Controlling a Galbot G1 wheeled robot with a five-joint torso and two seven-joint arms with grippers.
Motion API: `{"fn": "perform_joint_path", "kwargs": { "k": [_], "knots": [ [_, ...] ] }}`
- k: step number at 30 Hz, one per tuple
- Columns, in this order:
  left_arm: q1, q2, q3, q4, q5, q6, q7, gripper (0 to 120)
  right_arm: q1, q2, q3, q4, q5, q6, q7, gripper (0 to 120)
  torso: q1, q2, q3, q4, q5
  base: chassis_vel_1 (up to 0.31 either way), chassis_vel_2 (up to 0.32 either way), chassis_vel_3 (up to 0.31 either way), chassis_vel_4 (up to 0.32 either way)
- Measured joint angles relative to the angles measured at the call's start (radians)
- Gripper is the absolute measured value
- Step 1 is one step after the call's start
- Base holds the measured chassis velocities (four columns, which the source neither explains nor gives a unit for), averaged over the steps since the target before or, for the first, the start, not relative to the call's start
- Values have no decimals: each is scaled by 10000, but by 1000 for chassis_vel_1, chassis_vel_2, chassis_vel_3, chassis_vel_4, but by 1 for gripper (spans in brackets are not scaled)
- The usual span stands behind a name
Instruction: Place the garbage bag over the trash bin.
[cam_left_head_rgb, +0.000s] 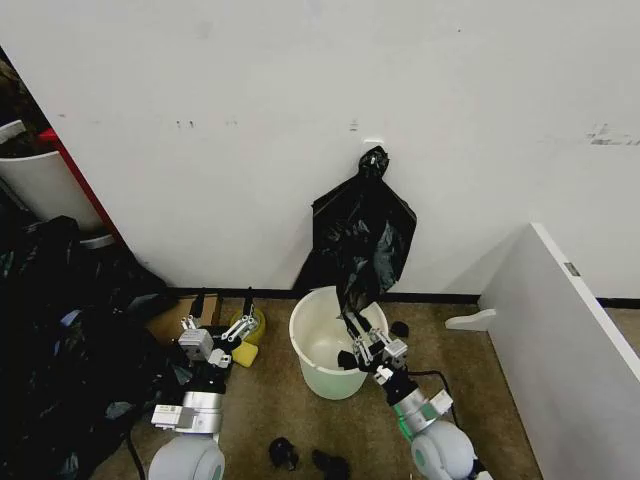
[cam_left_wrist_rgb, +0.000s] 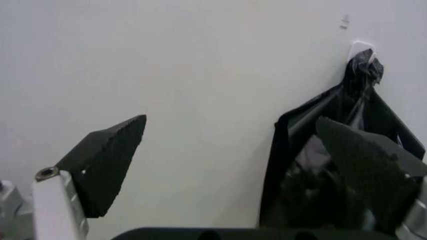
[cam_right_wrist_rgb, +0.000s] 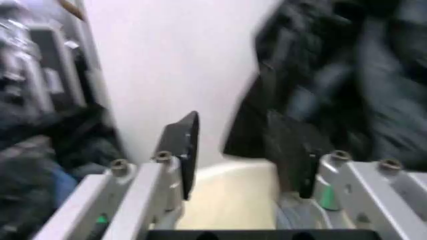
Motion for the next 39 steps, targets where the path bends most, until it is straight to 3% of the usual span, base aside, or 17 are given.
{"fn": "perform_joint_path", "kwargs": {
  "k": [3, 6, 8, 13, 18, 20, 27, 33, 39],
  "knots": [
    [55, -35, 14, -25, 72, -9, 3, 100, 169, 222, -201, -54, -656, -742, 2712, 55, 0, 0, 0, -2, 1, 0, 0, 0, 0],
    [117, -52, 26, -35, 138, -11, 4, 100, 654, 435, -195, -202, -1140, -1258, 3866, 69, 0, 0, 0, 1, -1, 0, 0, 0, 0],
    [128, -55, 32, -35, 156, -12, 4, 100, 810, 480, -186, -279, -1416, -1358, 4049, 72, 0, 0, 0, 0, -1, 0, 0, 0, 0],
    [180, -99, 36, -35, 272, -9, 0, 100, 2059, 749, -89, -1298, -3659, -1539, 4842, 94, 1, 0, 0, 1, 0, 0, 0, 0, 0],
    [188, -110, -12, -39, 291, 17, -34, 100, 2597, 878, -198, -1700, -4564, -1520, 4866, 100, 2, 0, 0, 0, -1, 0, 0, 0, 0],
    [186, -119, -34, -38, 292, 20, -50, 100, 2699, 925, -248, -1783, -4678, -1543, 4847, 98, 2, 0, 0, 1, 0, 0, 0, 0, 0],
    [185, -144, -81, -35, 290, 13, -104, 100, 2709, 1062, -396, -1842, -5468, -2376, 5466, 70, 2, 0, -1, -1, 0, 0, 0, 0, 0],
    [95, -125, -68, -58, 276, 29, -117, 100, 2767, 1117, -322, -1972, -5713, -2435, 5848, 49, 2, 0, -1, 0, 0, 0, 0, 0, 0],
    [-31, 41, 112, -172, -728, 472, -165, 100, 2721, 1084, -380, -1914, -5242, -2408, 6031, 27, 1, 0, -1, 0, 0, 0, 0, 0, 0]
  ]
}}
